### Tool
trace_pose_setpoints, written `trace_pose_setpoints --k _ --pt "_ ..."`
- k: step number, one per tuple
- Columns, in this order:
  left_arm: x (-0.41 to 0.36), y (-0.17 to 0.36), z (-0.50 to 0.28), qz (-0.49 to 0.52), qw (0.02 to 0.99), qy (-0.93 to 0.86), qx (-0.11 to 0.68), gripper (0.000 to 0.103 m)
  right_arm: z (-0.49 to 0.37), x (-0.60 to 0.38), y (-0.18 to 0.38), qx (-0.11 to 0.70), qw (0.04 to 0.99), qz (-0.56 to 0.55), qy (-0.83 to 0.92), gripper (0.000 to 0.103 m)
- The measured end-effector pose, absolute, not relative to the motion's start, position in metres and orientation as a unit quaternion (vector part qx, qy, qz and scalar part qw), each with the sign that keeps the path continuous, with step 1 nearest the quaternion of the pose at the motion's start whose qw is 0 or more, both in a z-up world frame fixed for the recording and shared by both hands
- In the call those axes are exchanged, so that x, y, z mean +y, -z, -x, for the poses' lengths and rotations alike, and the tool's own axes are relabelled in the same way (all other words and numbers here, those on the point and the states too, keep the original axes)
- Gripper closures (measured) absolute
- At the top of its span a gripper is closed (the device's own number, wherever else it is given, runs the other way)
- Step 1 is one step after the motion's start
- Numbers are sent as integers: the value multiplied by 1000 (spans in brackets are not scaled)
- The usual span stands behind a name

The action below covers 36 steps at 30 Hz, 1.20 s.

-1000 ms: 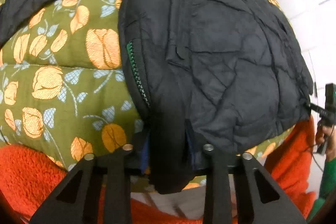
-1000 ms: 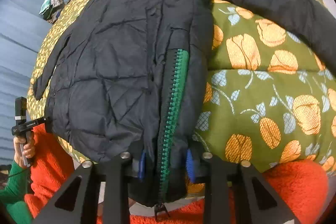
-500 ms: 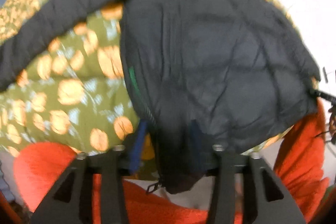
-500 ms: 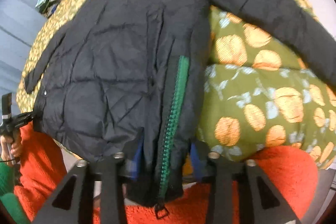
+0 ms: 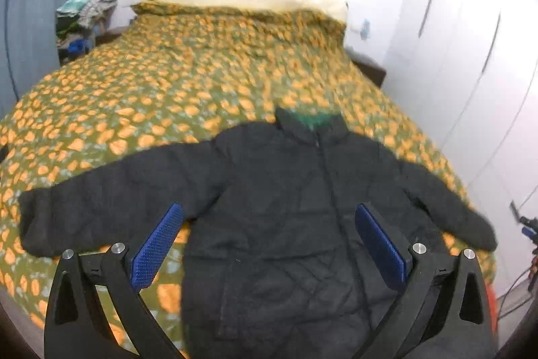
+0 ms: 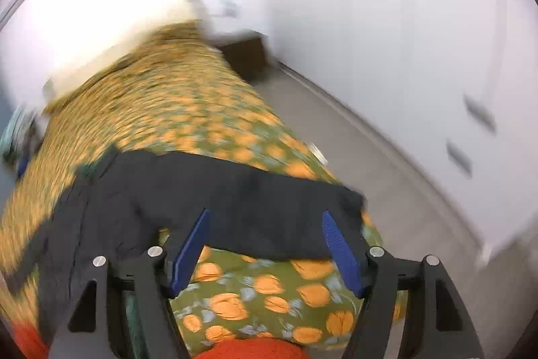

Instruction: Fold large clothes

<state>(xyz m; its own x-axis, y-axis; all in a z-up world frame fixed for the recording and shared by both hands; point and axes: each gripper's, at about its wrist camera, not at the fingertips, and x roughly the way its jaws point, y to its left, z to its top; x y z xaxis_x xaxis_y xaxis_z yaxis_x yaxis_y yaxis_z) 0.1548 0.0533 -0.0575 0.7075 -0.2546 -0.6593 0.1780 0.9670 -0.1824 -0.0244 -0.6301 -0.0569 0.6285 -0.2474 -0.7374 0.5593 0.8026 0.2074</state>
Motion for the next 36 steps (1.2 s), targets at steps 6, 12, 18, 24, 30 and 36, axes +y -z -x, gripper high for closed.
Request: trace_pose_setpoints --k 6,12,18,24,30,36 --pt "9 119 -162 43 880 120 457 1 38 -672 178 341 786 -468 217 32" --pt "-3 135 -144 34 874 119 469 1 17 -688 239 287 752 -527 274 32" --pt "2 144 -134 12 874 108 474 1 -8 -671 221 257 787 -481 289 89" --pt "1 147 -136 -34 883 71 464 1 -86 -567 81 213 922 -281 162 91" --pt "9 139 -139 -37 890 38 452 1 -182 -404 9 218 964 -151 -11 91" --pt "40 141 -141 -17 888 22 460 1 -228 -262 60 286 948 -84 -116 91"
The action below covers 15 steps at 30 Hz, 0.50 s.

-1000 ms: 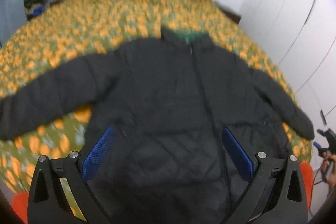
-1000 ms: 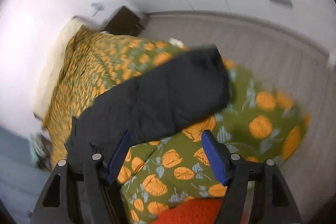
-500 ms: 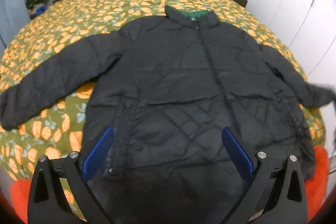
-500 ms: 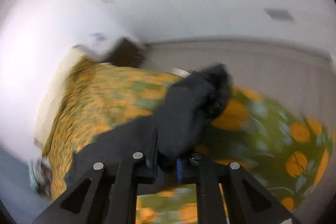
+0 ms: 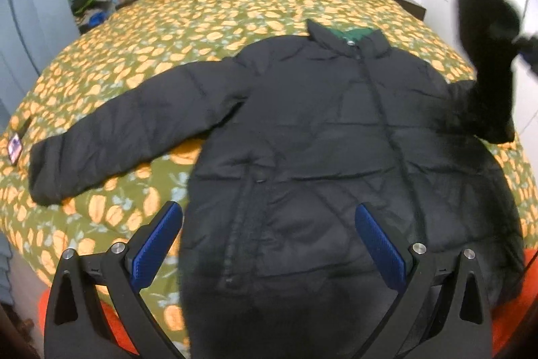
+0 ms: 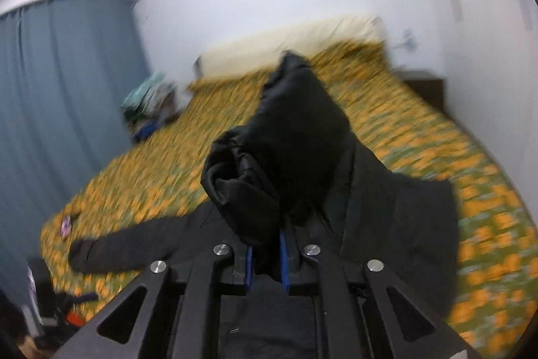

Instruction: Fold large clothes

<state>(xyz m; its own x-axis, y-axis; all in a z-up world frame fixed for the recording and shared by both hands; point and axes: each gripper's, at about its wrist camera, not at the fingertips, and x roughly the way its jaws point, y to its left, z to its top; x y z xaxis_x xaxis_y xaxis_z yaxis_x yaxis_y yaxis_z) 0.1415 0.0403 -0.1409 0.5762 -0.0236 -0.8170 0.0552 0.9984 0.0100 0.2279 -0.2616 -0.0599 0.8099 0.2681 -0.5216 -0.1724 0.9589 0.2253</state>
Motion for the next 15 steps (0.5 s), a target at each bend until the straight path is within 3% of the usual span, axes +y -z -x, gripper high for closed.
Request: trace_pose_setpoints --k 6,8,9,11,12,15 --pt "60 146 -147 -6 883 25 468 1 -232 -186 160 362 920 -56 -140 91" --pt "59 150 -152 0 881 39 471 1 -225 -181 187 382 909 -70 -153 84" --pt "56 154 -158 7 878 52 475 1 -224 -179 198 393 901 -77 -164 78" --pt "52 158 -167 26 875 77 478 1 -220 -178 212 411 887 -92 -188 31" --pt "50 159 -172 38 874 89 476 1 -215 -175 214 415 883 -99 -194 26" --pt "37 165 -194 70 868 124 475 1 -192 -187 204 407 885 -113 -196 25"
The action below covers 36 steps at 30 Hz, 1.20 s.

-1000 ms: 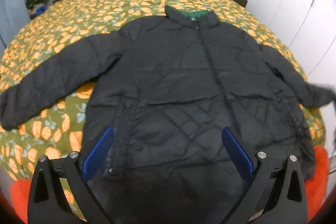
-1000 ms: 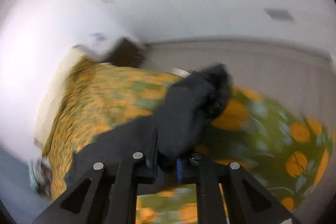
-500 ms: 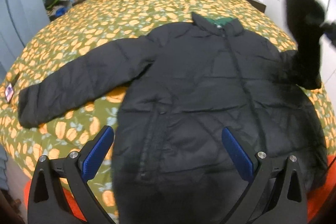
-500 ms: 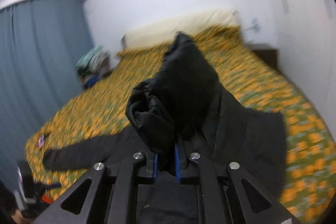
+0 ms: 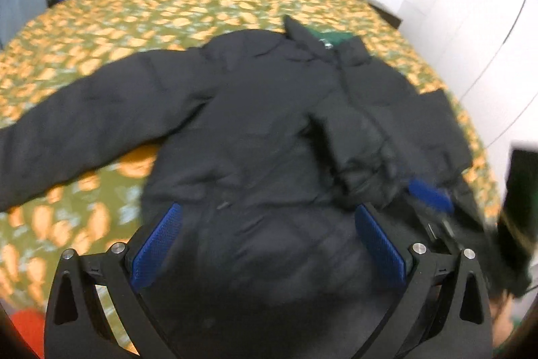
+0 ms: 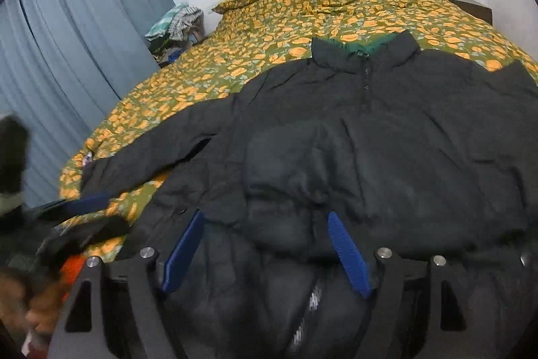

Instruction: Fold large clothes

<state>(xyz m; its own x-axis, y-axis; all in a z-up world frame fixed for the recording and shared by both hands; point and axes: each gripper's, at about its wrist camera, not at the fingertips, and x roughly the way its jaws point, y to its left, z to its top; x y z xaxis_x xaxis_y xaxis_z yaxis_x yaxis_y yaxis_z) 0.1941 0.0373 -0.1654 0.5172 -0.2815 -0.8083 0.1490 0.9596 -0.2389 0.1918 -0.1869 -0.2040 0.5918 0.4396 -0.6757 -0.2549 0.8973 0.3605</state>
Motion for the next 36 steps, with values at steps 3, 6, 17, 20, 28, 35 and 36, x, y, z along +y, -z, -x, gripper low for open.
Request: trace_pose_setpoints --k 3,6,17,20,28,35,36 --pt "8 183 -227 72 852 146 497 1 -166 -209 194 399 890 -130 -180 25" --pt "-28 202 -253 53 838 160 518 5 -142 -240 192 401 889 -154 -159 25" --pt "-72 167 -312 -19 867 157 473 92 -122 -342 168 378 905 -175 -83 25" --pt "-54 161 -338 -29 880 118 459 92 -159 -374 155 373 912 -161 -53 26" --pt "-8 212 -357 -26 869 68 489 90 -287 -386 163 402 906 -123 -49 29" --pt "11 236 -352 -10 868 73 492 85 -346 -357 260 523 846 -81 -73 31" --pt "11 238 -351 -10 868 74 490 84 -347 -357 264 524 845 -80 -73 31"
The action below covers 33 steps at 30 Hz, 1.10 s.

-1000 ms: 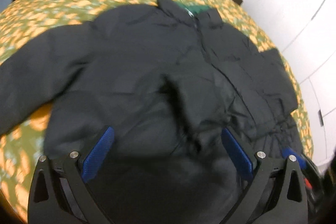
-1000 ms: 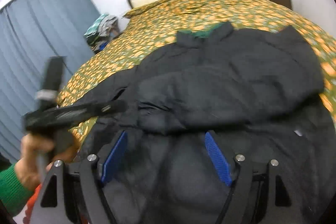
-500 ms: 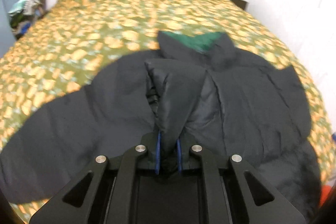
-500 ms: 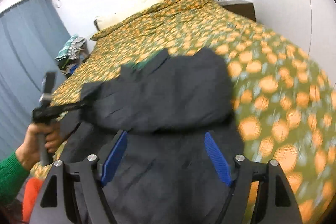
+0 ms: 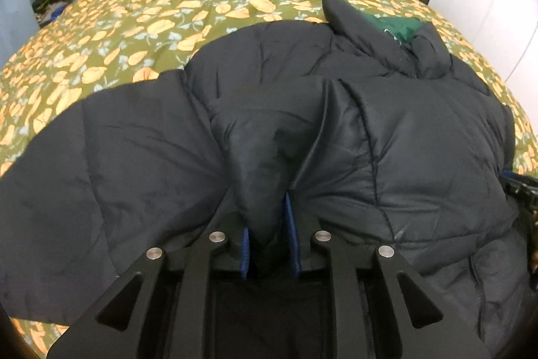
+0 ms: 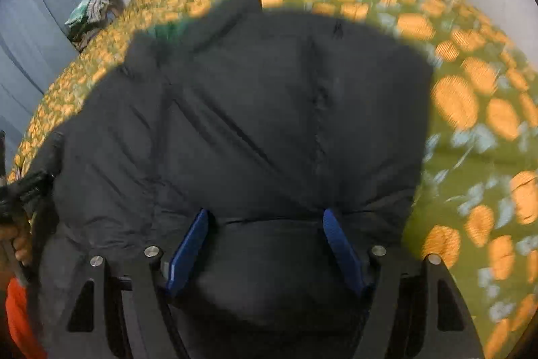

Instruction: Fold large clothes

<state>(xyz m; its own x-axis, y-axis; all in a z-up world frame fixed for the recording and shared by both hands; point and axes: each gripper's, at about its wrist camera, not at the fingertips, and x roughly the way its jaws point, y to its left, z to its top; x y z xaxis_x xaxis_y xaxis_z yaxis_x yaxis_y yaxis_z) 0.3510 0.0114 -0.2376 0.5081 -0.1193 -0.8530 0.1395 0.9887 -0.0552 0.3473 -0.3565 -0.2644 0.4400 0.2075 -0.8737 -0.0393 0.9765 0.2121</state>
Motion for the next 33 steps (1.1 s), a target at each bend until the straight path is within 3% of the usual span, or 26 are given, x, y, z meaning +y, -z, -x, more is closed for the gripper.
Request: trace_pose_setpoints --k 4,10,17,22,31,33 --pt "8 243 -348 -21 873 76 482 83 -353 -349 250 543 835 -52 -64 31" --pt "13 246 -345 -3 877 81 473 82 -386 -366 191 456 887 -61 -27 31" --pt "13 249 -343 -3 881 81 465 80 -435 -383 257 509 855 -102 2 31" --pt "13 249 -343 -4 883 80 463 80 -429 -377 254 501 861 -84 18 31" --pt "10 247 -341 -12 884 76 462 79 -340 -313 181 423 905 -18 -33 30" --pt "11 243 -339 -15 882 66 466 67 -334 -301 201 451 891 -11 -47 30"
